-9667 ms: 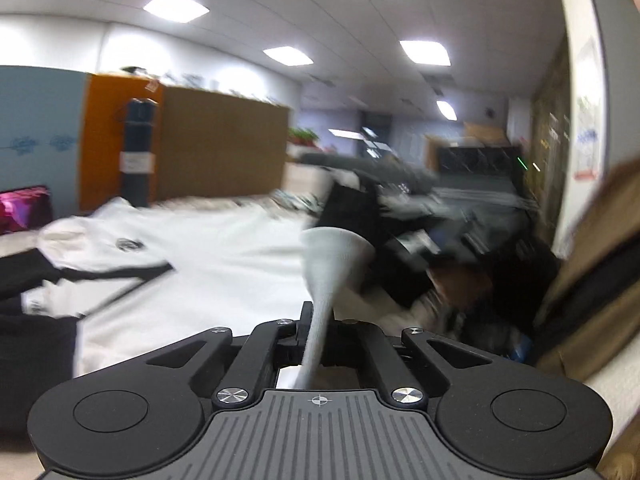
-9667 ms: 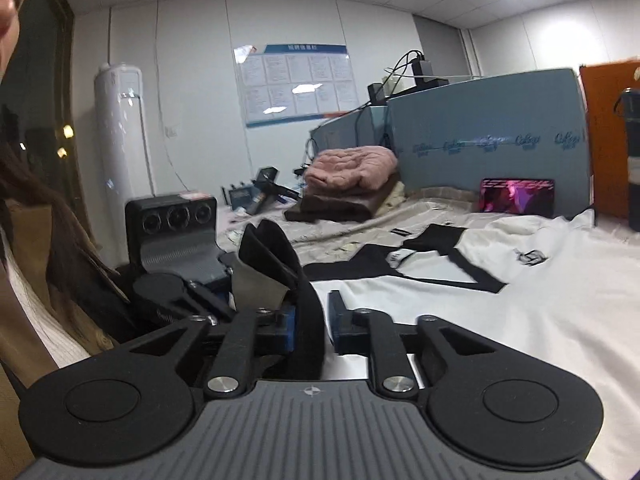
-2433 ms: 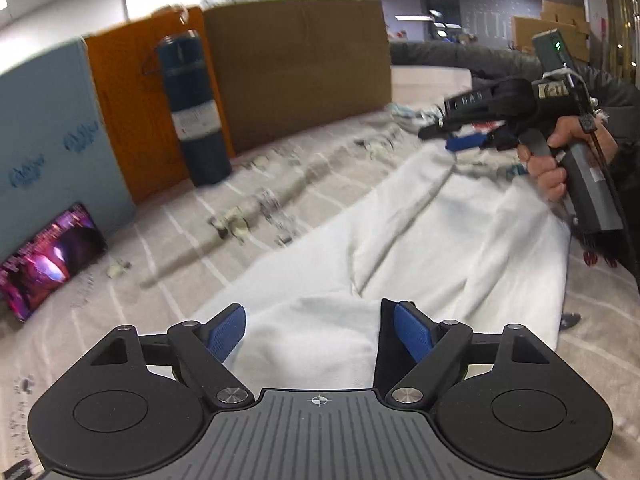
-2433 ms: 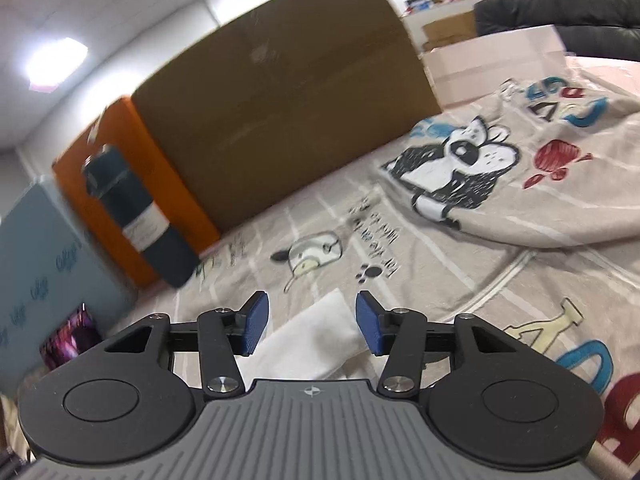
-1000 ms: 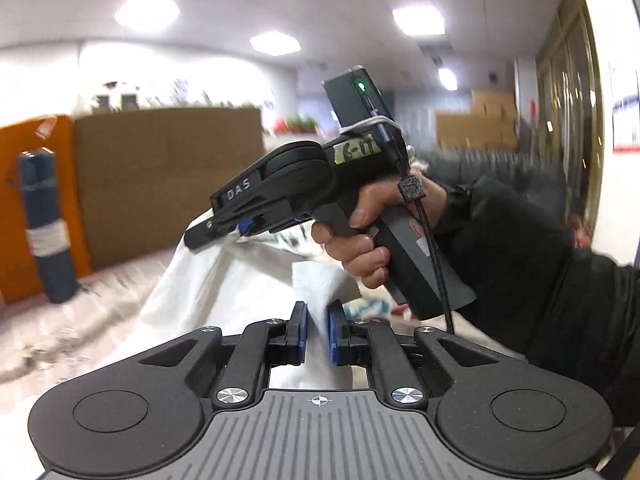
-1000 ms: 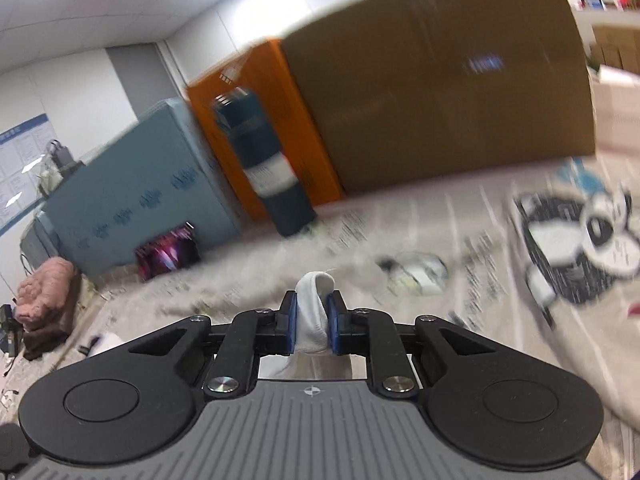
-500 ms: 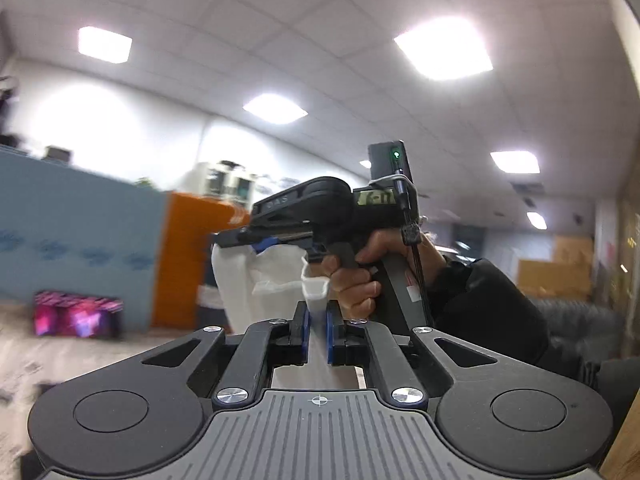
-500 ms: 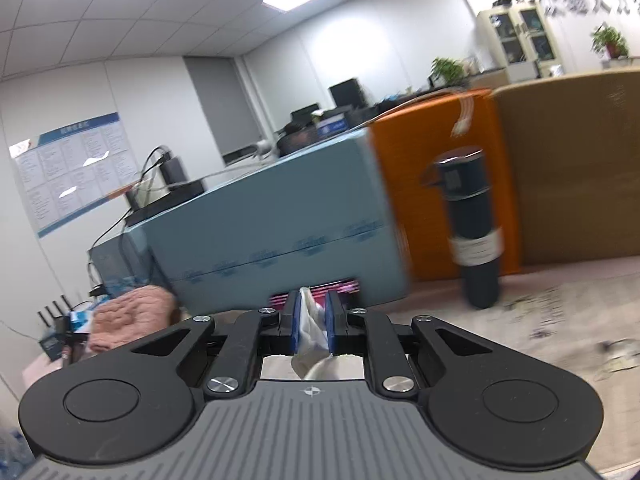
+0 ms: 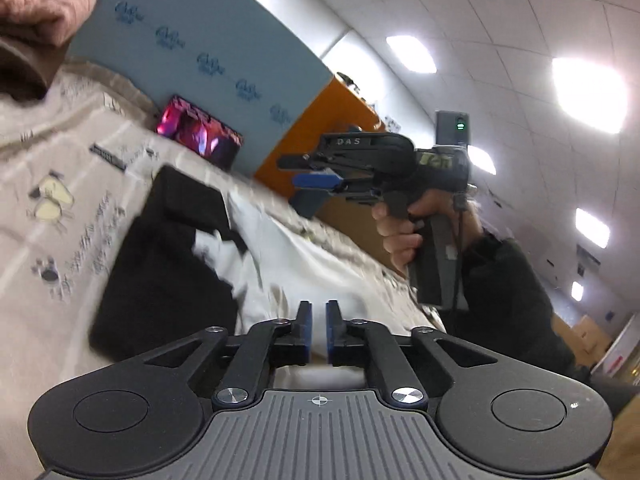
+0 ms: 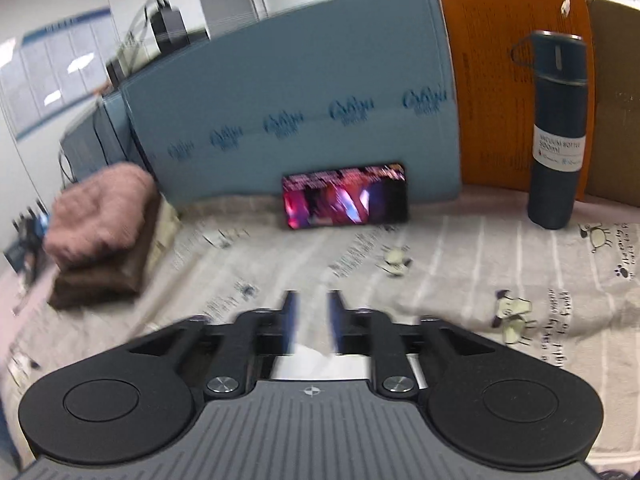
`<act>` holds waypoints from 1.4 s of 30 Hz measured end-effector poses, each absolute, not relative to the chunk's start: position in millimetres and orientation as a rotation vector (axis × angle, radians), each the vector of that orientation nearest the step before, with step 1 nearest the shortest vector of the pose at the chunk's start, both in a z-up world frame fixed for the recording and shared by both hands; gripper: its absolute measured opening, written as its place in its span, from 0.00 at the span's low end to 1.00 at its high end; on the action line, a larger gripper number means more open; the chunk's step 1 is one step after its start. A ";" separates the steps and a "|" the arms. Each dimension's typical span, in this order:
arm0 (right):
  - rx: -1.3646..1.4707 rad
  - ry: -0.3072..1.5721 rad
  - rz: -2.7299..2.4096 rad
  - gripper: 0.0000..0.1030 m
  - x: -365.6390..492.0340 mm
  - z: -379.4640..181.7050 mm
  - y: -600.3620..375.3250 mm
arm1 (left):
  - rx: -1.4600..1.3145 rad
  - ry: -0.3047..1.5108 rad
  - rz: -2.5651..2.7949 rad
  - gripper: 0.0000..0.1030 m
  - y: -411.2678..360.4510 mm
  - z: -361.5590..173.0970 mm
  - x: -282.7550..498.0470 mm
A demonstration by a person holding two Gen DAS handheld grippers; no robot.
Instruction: Fold clothes
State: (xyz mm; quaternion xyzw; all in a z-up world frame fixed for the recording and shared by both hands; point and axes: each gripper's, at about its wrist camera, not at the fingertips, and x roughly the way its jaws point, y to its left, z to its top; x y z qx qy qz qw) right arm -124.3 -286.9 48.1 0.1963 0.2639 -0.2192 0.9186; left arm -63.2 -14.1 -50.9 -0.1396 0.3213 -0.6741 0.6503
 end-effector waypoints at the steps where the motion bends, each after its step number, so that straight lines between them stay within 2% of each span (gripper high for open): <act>1: 0.394 0.553 -0.434 0.42 -126.0 44.0 -291.7 | -0.304 0.731 -1.559 0.19 -13.7 -51.1 -68.3; 2: 0.383 0.565 -0.407 0.45 -127.3 39.5 -297.3 | -0.291 0.732 -1.581 0.34 -14.6 -51.3 -72.9; 4: 0.349 0.594 -0.348 0.52 -131.9 29.8 -311.3 | -0.269 0.741 -1.602 0.53 -22.2 -51.7 -80.3; 5: 0.329 0.610 -0.320 0.59 -133.6 24.6 -318.7 | -0.258 0.747 -1.605 0.54 -26.2 -52.0 -83.7; 6: 0.316 0.626 -0.289 0.60 -133.7 19.1 -325.2 | -0.248 0.760 -1.594 0.54 -30.3 -52.5 -86.1; 13: 0.331 0.677 -0.062 0.60 -133.7 -10.8 -351.7 | -0.222 0.858 -1.503 0.56 -50.9 -60.2 -94.9; 19: 0.347 0.661 0.055 0.60 -127.8 -19.0 -362.1 | -0.243 0.855 -1.462 0.56 -59.9 -58.6 -96.1; 21: 0.339 0.656 0.080 0.55 -126.6 -20.1 -362.7 | -0.242 0.846 -1.452 0.52 -63.2 -57.6 -96.1; 22: 0.334 0.653 0.092 0.47 -126.4 -20.8 -362.8 | -0.235 0.843 -1.440 0.46 -64.7 -57.9 -95.8; 23: 0.328 0.650 0.104 0.40 -126.3 -21.5 -362.9 | -0.231 0.841 -1.426 0.33 -66.1 -58.4 -95.1; 26: 0.319 0.626 0.116 0.24 -132.0 -23.0 -366.5 | -0.264 0.866 -1.382 0.06 -68.5 -63.2 -85.4; 27: 0.322 0.612 0.119 0.19 -135.3 -23.1 -368.2 | -0.282 0.872 -1.381 0.05 -68.8 -65.3 -83.0; 30: 0.336 0.574 0.120 0.11 -145.9 -23.1 -373.0 | -0.286 0.818 -1.401 0.03 -66.2 -63.5 -86.6; 35: 0.333 0.474 0.138 0.04 -158.8 -4.4 -371.7 | -0.323 0.677 -1.464 0.03 -51.5 -51.4 -91.5; 40: 0.284 0.468 0.147 0.03 -148.9 14.1 -362.3 | -0.298 0.668 -1.489 0.03 -48.4 -51.1 -92.4; 41: 0.269 0.502 0.122 0.08 -143.9 12.8 -361.7 | -0.300 0.689 -1.484 0.03 -49.3 -53.8 -90.8; 42: 0.256 0.538 0.097 0.27 -139.1 10.9 -361.1 | -0.300 0.708 -1.481 0.03 -50.4 -56.5 -89.4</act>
